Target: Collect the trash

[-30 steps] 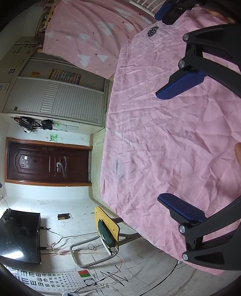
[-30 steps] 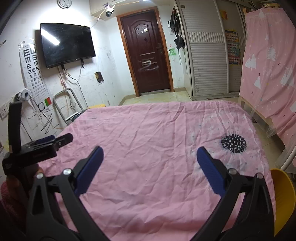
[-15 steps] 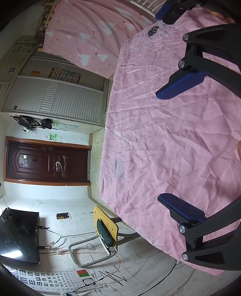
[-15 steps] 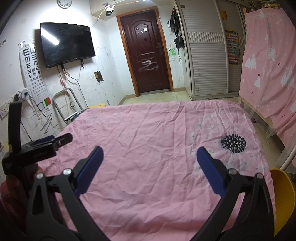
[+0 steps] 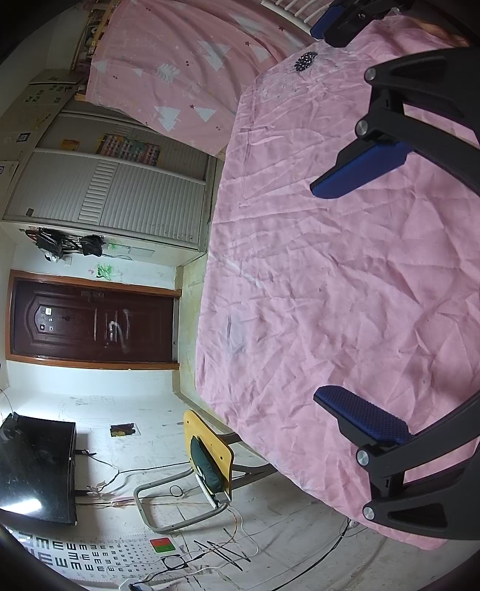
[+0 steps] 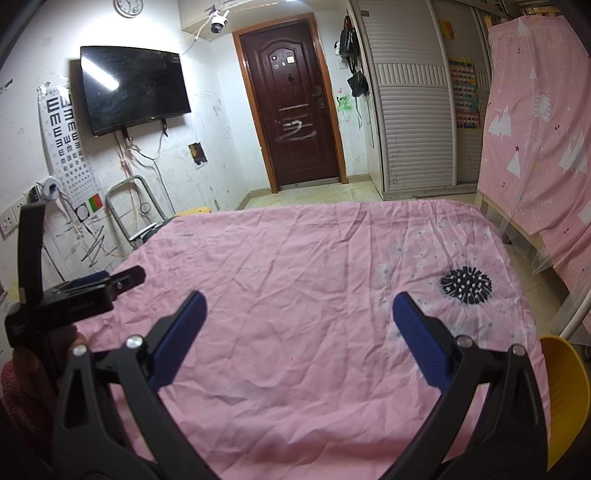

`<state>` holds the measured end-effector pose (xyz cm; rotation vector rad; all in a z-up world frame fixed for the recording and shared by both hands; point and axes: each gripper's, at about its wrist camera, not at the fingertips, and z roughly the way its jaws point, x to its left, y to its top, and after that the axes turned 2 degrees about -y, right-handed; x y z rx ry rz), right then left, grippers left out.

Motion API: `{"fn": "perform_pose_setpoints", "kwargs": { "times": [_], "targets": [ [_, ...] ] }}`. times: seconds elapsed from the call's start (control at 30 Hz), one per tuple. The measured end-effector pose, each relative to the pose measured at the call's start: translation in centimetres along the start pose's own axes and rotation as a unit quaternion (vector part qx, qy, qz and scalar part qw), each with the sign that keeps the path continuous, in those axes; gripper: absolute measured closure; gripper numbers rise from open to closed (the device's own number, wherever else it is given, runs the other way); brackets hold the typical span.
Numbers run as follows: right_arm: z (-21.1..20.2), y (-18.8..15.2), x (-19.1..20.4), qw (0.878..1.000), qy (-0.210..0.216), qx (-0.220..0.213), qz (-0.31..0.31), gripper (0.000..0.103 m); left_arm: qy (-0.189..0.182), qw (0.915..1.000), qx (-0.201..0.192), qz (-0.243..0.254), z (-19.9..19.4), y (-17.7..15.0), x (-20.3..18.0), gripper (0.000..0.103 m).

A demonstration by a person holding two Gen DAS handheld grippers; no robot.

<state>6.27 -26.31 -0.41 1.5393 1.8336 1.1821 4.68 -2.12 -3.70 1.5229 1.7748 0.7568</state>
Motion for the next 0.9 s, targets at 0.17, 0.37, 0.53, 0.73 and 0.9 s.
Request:
{"fn": "perform_pose_setpoints", "kwargs": {
  "times": [0.17, 0.37, 0.53, 0.73, 0.9],
  "targets": [
    [0.0, -0.02, 0.01, 1.0, 0.0, -0.001, 0.0, 0.006, 0.001, 1.0, -0.003, 0.001, -0.01, 0.02, -0.14, 0.009],
    [0.02, -0.02, 0.0, 1.0, 0.0, 0.0, 0.001, 0.006, 0.005, 0.9999, -0.013, 0.003, -0.39, -0.13, -0.37, 0.009],
    [-0.09, -0.03, 0.1, 1.0, 0.0, 0.0, 0.001, 0.006, 0.012, 0.9998, -0.017, 0.009, -0.59, -0.19, -0.69, 0.009],
    [-0.2, -0.08, 0.33, 1.0, 0.002, 0.004, -0.001, 0.006, 0.009, 1.0, -0.004, 0.002, -0.26, 0.12, -0.51, 0.009],
    [-0.13, -0.05, 0.55, 1.0, 0.007, 0.009, 0.003, 0.006, 0.01, 1.0, 0.0, -0.001, -0.01, 0.29, -0.53, 0.009]
  ]
}}
